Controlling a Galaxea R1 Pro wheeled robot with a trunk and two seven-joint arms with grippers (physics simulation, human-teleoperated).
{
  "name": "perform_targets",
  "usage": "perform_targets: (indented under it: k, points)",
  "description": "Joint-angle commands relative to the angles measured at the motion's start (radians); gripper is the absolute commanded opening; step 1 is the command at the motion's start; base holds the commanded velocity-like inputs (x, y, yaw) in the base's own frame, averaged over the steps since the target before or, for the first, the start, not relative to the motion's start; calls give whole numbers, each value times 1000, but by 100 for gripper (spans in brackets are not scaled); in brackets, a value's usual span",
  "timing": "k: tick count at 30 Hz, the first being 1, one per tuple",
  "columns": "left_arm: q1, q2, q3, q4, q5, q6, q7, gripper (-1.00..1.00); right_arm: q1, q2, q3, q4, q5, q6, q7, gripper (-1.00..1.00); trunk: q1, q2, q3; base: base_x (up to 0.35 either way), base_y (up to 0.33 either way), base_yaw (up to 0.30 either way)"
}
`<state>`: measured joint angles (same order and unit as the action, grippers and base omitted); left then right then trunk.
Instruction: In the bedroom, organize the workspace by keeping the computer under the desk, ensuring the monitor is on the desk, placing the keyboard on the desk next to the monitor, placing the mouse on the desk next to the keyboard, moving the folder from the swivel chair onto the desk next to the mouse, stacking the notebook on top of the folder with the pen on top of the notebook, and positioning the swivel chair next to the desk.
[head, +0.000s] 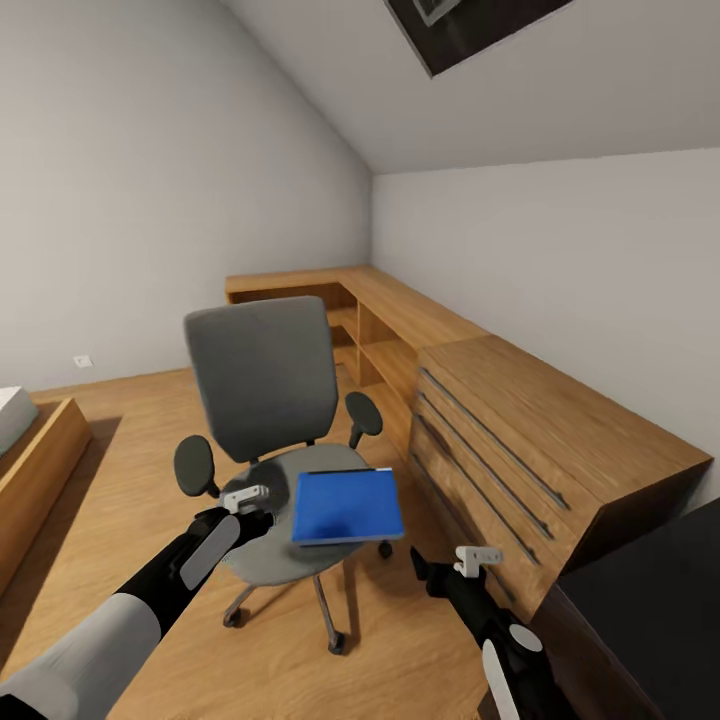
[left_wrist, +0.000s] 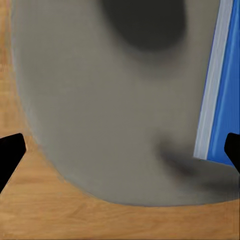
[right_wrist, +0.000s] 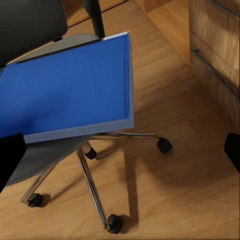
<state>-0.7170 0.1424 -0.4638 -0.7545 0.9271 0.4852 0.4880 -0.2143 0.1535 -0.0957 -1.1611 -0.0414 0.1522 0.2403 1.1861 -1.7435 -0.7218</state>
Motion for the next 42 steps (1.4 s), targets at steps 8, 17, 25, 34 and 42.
perform_targets:
  k: [8, 17, 25, 34, 42]
  points:
    - [-1, 1, -7, -2, 11, 0, 9, 100, 0, 1, -4, -2, -3, 7, 8, 100, 0, -1, -1, -13, 297, 0]
    - [-1, -4, -10, -2, 12, 0, 9, 100, 0, 1, -4, -2, -3, 6, 8, 100, 0, -1, -1, -76, 85, 0]
    - [-1, -3, -9, 3, 13, -1, 9, 100, 0, 0, -4, -1, -3, 6, 8, 100, 0, -1, -1, -140, 2, 0]
    - [-1, -1, -9, 60, 13, -10, 7, 100, 0, 1, -4, 0, -3, 6, 7, 100, 0, -1, -1, -4, 0, 0]
    - [-1, -3, -9, 107, 12, -15, 3, 100, 0, 5, -3, 11, -3, 5, 3, 100, 0, -1, -1, 0, 0, 106]
